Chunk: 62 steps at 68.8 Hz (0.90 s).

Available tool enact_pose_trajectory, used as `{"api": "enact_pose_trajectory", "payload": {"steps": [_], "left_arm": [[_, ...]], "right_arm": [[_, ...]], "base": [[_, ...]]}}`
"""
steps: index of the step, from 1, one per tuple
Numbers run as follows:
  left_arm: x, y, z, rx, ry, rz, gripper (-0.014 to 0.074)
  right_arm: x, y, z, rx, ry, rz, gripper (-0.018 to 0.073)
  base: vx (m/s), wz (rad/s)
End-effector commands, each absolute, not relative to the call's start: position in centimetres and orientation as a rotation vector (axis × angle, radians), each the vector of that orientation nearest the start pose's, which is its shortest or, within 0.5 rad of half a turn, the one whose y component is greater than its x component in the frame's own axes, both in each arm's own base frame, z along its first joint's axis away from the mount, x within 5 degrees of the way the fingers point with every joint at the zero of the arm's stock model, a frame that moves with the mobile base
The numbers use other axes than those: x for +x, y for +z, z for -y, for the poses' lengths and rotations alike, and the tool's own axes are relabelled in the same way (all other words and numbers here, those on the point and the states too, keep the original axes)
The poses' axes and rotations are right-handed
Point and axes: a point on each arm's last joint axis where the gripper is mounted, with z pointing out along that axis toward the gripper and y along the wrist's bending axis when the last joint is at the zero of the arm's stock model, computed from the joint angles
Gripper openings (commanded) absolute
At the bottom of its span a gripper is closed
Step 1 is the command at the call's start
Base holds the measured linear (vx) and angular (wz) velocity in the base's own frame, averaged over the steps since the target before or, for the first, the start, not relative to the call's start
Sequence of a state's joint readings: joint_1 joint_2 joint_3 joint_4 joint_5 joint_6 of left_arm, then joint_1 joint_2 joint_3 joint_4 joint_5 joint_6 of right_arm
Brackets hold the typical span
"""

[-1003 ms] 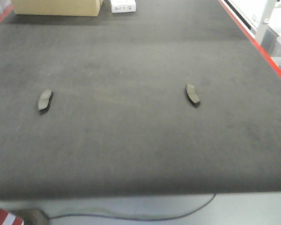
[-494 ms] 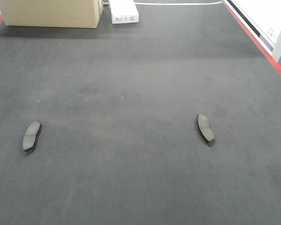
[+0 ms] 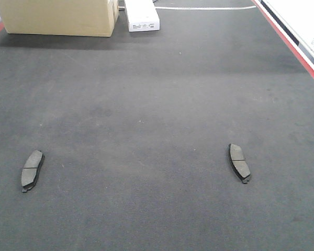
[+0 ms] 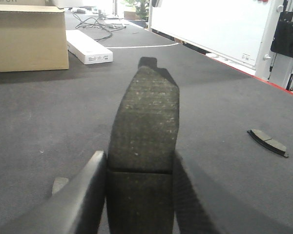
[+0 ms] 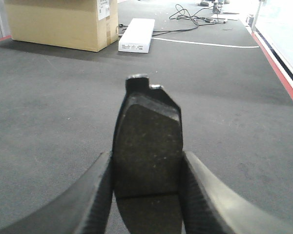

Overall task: Move and align brake pads A on conveyor
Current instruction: 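Stop at the conveyor holding both brake pads above the belt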

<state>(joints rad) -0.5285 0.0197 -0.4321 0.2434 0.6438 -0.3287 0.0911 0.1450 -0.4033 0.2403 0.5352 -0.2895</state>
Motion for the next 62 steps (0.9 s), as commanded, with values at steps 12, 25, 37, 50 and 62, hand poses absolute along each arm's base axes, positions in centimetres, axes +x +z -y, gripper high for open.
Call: {"api": "enact_pose_trajectory", "payload": {"steps": [12, 25, 37, 50, 62], "left_arm": [[2.09, 31.02, -0.15, 0.231, -0.399, -1.594, -0.0006], [2.09, 31.02, -0.15, 0.231, -0.399, -1.594, -0.0006], [2.09, 31.02, -0.15, 0.231, -0.399, -1.594, -0.0006], [2.09, 31.02, -0.15, 0.231, -0.399, -1.594, -0.0006], [2.09, 31.04, -0.14, 0.231, -0.400, -1.592, -0.0006]], "right_arm": [[4.35, 30.81, -1.31, -0.208, 0.093, -1.629, -0.0002], [4.35, 30.81, -1.31, -0.208, 0.093, -1.629, -0.0002], [4.35, 30.81, -1.31, -0.208, 0.093, -1.629, -0.0002], [4.35, 30.81, -1.31, -0.208, 0.093, -1.629, -0.0002], [4.35, 30.81, -1.31, -0.208, 0.093, -1.629, -0.0002]], "base": [[0.01, 0.00], [0.00, 0.00], [0.00, 0.00], [0.00, 0.00], [0.00, 0.00]]}}
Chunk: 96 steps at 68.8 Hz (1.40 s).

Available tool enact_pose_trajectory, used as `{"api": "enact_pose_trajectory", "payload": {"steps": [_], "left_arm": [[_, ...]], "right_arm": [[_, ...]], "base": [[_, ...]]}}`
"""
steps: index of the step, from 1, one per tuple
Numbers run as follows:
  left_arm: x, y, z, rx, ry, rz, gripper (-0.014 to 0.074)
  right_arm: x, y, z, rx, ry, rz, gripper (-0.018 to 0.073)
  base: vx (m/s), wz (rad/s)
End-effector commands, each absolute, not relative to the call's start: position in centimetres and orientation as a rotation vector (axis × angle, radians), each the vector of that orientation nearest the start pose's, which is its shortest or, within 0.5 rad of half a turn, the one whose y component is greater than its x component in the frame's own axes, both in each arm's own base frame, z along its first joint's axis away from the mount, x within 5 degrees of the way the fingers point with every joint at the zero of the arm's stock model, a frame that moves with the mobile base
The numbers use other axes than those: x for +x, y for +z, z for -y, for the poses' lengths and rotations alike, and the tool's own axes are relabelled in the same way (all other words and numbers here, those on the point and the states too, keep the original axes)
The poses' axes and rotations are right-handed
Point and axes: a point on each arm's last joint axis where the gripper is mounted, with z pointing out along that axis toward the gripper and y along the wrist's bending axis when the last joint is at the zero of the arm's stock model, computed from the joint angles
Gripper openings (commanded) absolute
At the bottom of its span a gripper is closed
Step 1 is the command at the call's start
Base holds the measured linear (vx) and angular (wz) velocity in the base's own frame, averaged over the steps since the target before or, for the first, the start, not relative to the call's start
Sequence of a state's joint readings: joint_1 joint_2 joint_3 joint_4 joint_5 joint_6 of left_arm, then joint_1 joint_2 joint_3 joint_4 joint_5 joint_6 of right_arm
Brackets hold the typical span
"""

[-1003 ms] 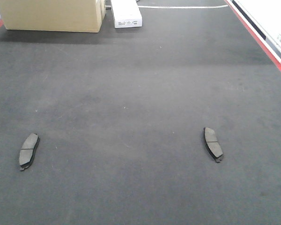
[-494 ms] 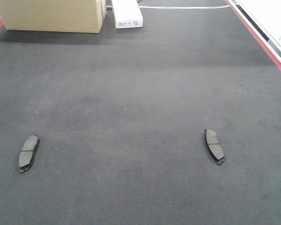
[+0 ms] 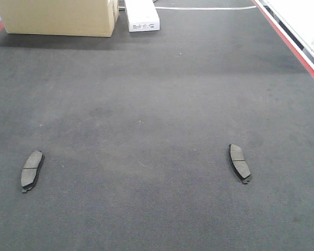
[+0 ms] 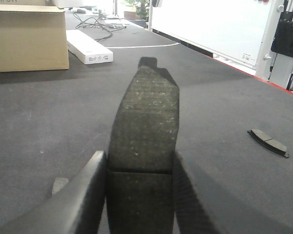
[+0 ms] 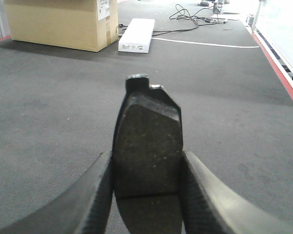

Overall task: Move and align brake pads A on conveyor
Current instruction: 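Stop at the conveyor holding both brake pads above the belt, then lower the left gripper and release its brake pad beside the placed pad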

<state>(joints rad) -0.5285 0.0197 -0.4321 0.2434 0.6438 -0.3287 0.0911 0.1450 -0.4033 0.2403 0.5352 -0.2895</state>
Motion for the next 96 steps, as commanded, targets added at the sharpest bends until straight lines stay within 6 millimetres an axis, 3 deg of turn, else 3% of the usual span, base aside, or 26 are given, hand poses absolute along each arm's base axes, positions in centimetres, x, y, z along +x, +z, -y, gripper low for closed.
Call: {"api": "enact_pose_trajectory", "payload": {"steps": [1, 19, 27, 39, 55, 72, 96], "left_arm": [[2.1, 31.0, -0.1, 0.231, -0.400, -1.591, -0.0006], [2.0, 31.1, 0.1, 0.206, -0.465, -1.611, -0.0005], [3.1, 31.8, 0.8, 0.138, -0.531, -1.664, 0.0000], [7.7, 32.2, 3.4, 0.139, -0.484, -1.894, 0.0006], [15.8, 31.1, 8.2, 0.115, -0.422, -2.163, 0.0014], [23.1, 26.9, 12.5, 0.010, -0.412, -2.312, 0.0026], [28.8, 21.4, 14.7, -0.052, -0.287, -2.460, 0.0108]], "right_arm": [[4.3, 30.8, -1.3, -0.208, 0.093, -1.629, -0.0002], [4.3, 30.8, -1.3, -0.208, 0.093, -1.629, -0.0002], [4.3, 30.8, -1.3, -0.208, 0.093, -1.629, -0.0002], [4.3, 30.8, -1.3, -0.208, 0.093, -1.629, -0.0002], [4.3, 30.8, -1.3, -0.208, 0.093, -1.629, -0.0002], [4.3, 30.8, -1.3, -0.208, 0.093, -1.629, -0.0002], [4.3, 30.8, -1.3, -0.208, 0.093, -1.629, -0.0002]], "base": [[0.00, 0.00], [0.00, 0.00], [0.00, 0.00], [0.00, 0.00], [0.00, 0.00], [0.00, 0.00], [0.00, 0.00]]}}
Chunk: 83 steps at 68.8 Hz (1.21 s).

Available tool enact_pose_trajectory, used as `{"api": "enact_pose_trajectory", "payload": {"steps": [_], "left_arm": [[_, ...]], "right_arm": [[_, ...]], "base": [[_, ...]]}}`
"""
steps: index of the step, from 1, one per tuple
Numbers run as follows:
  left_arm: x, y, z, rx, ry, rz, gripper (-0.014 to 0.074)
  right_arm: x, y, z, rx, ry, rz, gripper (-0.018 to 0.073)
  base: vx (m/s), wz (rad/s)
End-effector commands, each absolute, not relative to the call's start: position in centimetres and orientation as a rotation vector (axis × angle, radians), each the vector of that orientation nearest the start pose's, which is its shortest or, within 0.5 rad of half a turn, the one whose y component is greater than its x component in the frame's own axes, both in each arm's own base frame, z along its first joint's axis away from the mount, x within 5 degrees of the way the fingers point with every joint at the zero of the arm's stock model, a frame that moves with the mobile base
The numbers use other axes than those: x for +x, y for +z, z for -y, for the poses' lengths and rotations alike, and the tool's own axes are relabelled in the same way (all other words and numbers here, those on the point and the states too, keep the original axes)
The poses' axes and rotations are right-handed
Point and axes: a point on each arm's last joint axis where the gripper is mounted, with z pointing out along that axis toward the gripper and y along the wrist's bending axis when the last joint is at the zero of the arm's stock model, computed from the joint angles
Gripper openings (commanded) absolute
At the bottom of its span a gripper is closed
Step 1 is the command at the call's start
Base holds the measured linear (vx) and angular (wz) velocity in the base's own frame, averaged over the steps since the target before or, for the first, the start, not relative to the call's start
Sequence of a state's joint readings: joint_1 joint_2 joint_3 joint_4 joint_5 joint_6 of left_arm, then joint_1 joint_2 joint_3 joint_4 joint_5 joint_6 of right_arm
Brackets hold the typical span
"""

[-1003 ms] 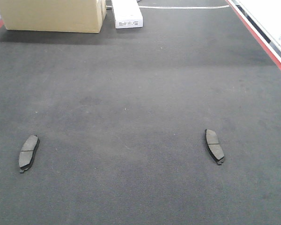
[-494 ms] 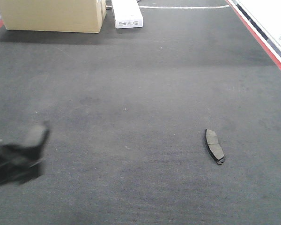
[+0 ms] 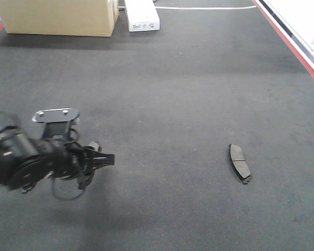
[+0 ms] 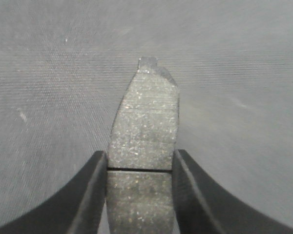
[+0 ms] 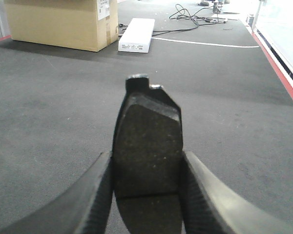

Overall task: Move and align brake pads A on conveyor
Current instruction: 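Lower the left gripper and release its brake pad beside the placed pad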

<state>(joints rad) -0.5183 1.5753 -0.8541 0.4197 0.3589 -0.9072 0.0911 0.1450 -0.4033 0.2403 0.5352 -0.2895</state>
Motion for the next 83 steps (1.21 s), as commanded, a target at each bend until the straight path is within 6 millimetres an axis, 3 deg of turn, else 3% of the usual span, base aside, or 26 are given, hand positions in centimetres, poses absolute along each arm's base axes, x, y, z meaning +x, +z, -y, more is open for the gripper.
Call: {"api": "enact_pose_trajectory", "payload": {"steps": [1, 26, 35, 46, 61, 69, 83], "left_arm": [[28.9, 21.1, 14.8, -0.054, -0.281, -2.468, 0.0115], [30.4, 17.0, 15.9, -0.101, -0.288, -2.544, 0.0343], [30.5, 17.0, 15.9, -0.062, -0.281, -2.532, 0.0424], [30.1, 19.6, 15.4, -0.001, -0.260, -2.462, 0.0470], [27.9, 25.6, 13.8, 0.009, -0.247, -2.331, 0.0469], [25.7, 28.1, 12.1, 0.007, -0.216, -2.282, 0.0468], [20.4, 30.5, 9.1, 0.053, -0.241, -2.151, 0.0468]], "right_arm": [[4.3, 30.8, -1.3, -0.208, 0.093, -1.629, -0.0002], [4.3, 30.8, -1.3, -0.208, 0.093, -1.629, -0.0002], [4.3, 30.8, -1.3, -0.208, 0.093, -1.629, -0.0002], [4.3, 30.8, -1.3, -0.208, 0.093, -1.629, -0.0002], [4.3, 30.8, -1.3, -0.208, 0.093, -1.629, -0.0002], [4.3, 30.8, -1.3, -0.208, 0.093, -1.629, -0.0002], [4.3, 30.8, -1.3, -0.208, 0.093, -1.629, -0.0002]], "base": [[0.00, 0.00], [0.00, 0.00], [0.00, 0.00], [0.00, 0.00], [0.00, 0.00], [0.00, 0.00], [0.00, 0.00]]}}
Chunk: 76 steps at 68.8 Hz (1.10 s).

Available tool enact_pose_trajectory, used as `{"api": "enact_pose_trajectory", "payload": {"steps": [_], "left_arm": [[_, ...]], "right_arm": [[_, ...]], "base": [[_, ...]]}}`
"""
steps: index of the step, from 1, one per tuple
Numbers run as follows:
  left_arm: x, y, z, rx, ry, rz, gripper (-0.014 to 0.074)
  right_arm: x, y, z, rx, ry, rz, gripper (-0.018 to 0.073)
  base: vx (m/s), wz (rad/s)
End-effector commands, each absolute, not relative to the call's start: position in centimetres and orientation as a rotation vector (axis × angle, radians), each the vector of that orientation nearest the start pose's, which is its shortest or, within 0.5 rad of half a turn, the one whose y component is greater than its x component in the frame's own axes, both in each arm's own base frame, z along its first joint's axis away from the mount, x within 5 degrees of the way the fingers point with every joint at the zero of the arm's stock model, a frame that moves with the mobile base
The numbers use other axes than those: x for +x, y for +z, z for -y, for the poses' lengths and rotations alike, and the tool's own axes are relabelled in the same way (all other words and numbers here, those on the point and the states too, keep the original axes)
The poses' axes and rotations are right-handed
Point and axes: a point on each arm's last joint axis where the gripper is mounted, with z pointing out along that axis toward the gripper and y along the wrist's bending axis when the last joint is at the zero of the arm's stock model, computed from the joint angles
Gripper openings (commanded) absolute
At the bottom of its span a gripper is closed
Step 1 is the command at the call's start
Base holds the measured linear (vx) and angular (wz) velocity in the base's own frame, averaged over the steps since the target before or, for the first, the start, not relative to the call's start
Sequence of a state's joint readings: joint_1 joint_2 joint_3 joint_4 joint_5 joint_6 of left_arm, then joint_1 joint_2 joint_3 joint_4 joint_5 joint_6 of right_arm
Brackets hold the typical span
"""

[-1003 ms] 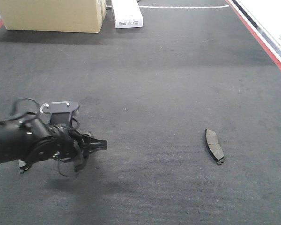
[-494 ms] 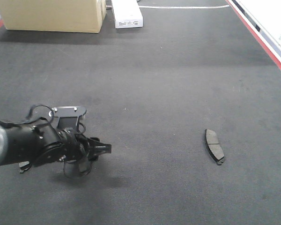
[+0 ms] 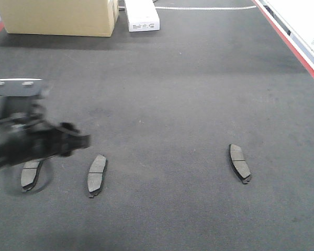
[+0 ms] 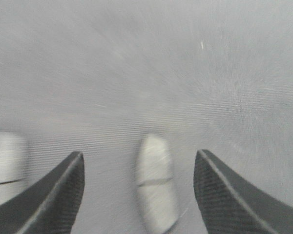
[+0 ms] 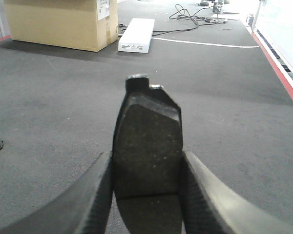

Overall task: Move and align brake pads A on conveyor
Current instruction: 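Lower the left gripper and release its brake pad beside the placed pad, then raise the open left gripper away from the placed brake pad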

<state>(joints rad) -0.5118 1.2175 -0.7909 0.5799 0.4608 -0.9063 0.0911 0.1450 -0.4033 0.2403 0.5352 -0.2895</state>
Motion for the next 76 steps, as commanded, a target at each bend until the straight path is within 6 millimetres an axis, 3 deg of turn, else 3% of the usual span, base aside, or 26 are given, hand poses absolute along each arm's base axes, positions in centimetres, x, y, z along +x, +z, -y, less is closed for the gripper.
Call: {"api": "enact_pose_trajectory", "payload": {"steps": [1, 24, 37, 50, 76], "left_arm": [[20.0, 30.6, 8.9, 0.057, -0.243, -2.141, 0.0468], [9.8, 32.3, 3.3, 0.141, -0.299, -1.861, 0.0468], [5.5, 31.8, 1.6, 0.258, -0.322, -1.778, 0.0468], [3.7, 31.7, 1.0, 0.309, -0.343, -1.718, 0.0468], [3.6, 31.7, 0.9, 0.310, -0.341, -1.712, 0.0468]], "right_arm": [[4.3, 30.8, -1.3, -0.208, 0.093, -1.629, -0.0002], [4.3, 30.8, -1.3, -0.208, 0.093, -1.629, -0.0002], [4.3, 30.8, -1.3, -0.208, 0.093, -1.629, -0.0002], [4.3, 30.8, -1.3, -0.208, 0.093, -1.629, -0.0002], [4.3, 30.8, -1.3, -0.208, 0.093, -1.629, -0.0002]], "base": [[0.00, 0.00], [0.00, 0.00], [0.00, 0.00], [0.00, 0.00], [0.00, 0.00]]}}
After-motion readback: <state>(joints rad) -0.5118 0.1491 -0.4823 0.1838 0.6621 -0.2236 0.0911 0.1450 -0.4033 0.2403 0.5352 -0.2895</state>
